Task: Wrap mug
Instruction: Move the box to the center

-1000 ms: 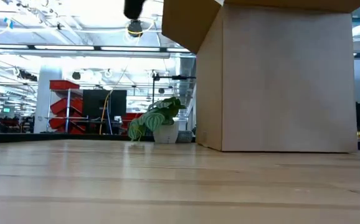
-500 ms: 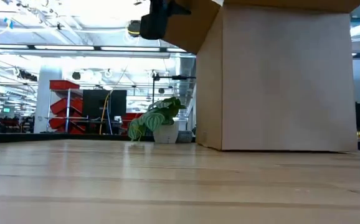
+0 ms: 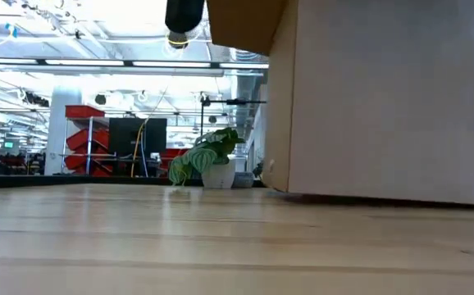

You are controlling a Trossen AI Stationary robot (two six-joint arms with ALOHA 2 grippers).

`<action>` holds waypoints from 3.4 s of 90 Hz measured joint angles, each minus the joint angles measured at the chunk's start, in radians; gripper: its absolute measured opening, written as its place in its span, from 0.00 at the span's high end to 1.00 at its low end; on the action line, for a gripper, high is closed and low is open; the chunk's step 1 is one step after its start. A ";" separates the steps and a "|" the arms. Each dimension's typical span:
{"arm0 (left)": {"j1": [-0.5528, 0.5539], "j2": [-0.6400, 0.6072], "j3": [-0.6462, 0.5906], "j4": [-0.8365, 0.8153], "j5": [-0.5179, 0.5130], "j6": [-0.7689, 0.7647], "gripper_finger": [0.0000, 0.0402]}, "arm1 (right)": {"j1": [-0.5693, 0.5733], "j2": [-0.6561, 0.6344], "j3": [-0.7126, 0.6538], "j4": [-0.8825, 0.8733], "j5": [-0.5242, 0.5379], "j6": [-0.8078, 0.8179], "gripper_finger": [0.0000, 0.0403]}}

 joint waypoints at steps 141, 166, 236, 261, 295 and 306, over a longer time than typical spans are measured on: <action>-0.144 -0.383 -0.304 -0.508 -0.154 -0.635 1.00 | 0.095 -0.121 0.034 -0.639 -0.120 0.821 1.00; -0.199 -0.381 -0.300 -0.359 -0.149 -0.615 0.98 | 0.088 -0.125 0.023 -0.941 0.087 1.043 1.00; -0.421 -0.380 -0.298 -0.154 -0.114 -1.002 0.79 | 0.031 -0.118 -0.021 -0.946 0.082 1.025 1.00; -0.421 -0.381 -0.296 -0.309 -0.166 -1.102 0.72 | -0.009 -0.118 -0.026 -0.944 0.104 0.962 1.00; -0.421 -0.427 -0.272 -0.296 -0.261 -0.838 0.37 | -0.016 -0.118 -0.026 -0.927 0.105 0.947 1.00; -0.425 -0.481 -0.263 -0.299 -0.384 -0.942 0.34 | -0.016 -0.118 -0.026 -0.927 0.132 0.947 1.00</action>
